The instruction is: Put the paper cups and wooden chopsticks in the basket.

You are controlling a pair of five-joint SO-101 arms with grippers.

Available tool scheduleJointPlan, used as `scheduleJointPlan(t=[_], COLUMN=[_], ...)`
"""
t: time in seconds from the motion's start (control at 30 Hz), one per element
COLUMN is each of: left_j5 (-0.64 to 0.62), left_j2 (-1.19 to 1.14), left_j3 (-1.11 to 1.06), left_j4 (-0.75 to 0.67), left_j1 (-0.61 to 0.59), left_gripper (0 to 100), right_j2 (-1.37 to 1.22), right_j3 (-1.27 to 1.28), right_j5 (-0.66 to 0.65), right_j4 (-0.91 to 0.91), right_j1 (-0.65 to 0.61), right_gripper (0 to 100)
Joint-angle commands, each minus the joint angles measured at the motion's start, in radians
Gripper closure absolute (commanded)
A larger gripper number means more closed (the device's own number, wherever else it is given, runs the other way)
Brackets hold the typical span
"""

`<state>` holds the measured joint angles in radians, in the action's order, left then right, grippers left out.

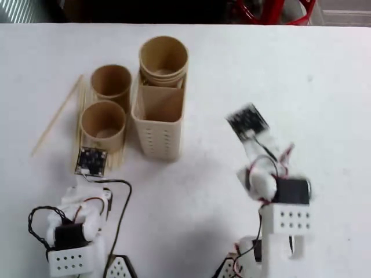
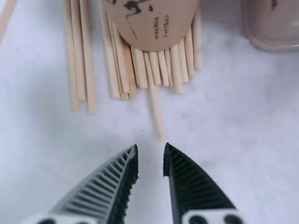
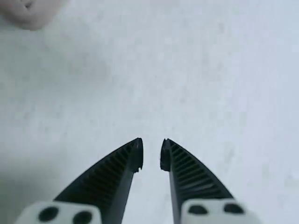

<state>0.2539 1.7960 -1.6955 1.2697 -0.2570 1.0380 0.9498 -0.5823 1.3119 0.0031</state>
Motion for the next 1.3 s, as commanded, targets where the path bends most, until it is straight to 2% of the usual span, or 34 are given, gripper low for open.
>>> scheduleJointPlan(t=[0.0,0.3,0.37,0.43,0.53,0.6,0.77,0.9,1.07,1.17,1.27], left_j5=[0.005,0.014,0.055,0.153,0.328,0.393,0.367,0.364,0.359,0.341,0.302], left_j2=[0.01,0.012,0.012,0.012,0.012,0.012,0.012,0.005,-0.053,-0.255,-0.562], left_j3=[0.002,0.002,0.002,0.002,0.005,0.011,0.063,0.23,0.486,0.661,0.891], left_j4=[0.006,-0.011,-0.046,-0.092,-0.157,-0.207,-0.315,-0.276,-0.117,-0.063,-0.015], left_j1=[0.012,0.007,0.005,-0.002,-0.07,-0.128,-0.315,-0.397,-0.387,-0.349,-0.323], left_gripper=[89,89,89,89,89,89,89,89,85,85,84], right_j2=[0.147,0.421,0.43,0.429,0.438,0.438,0.438,0.438,0.44,0.44,0.44], right_j3=[0.121,0.29,0.305,0.341,0.42,0.462,0.535,0.555,0.571,0.629,0.66], right_j5=[-0.012,-0.012,-0.018,-0.063,-0.089,-0.089,-0.084,-0.081,-0.081,-0.081,-0.081], right_j4=[-0.022,-0.022,-0.024,-0.038,-0.074,-0.104,-0.136,-0.136,-0.143,-0.217,-0.26], right_j1=[0.076,0.17,0.185,0.188,0.193,0.211,0.223,0.217,0.216,0.222,0.231], right_gripper=[92.5,92.2,92.2,92.2,92.3,92.2,92.2,92.1,92.1,92.1,92.4])
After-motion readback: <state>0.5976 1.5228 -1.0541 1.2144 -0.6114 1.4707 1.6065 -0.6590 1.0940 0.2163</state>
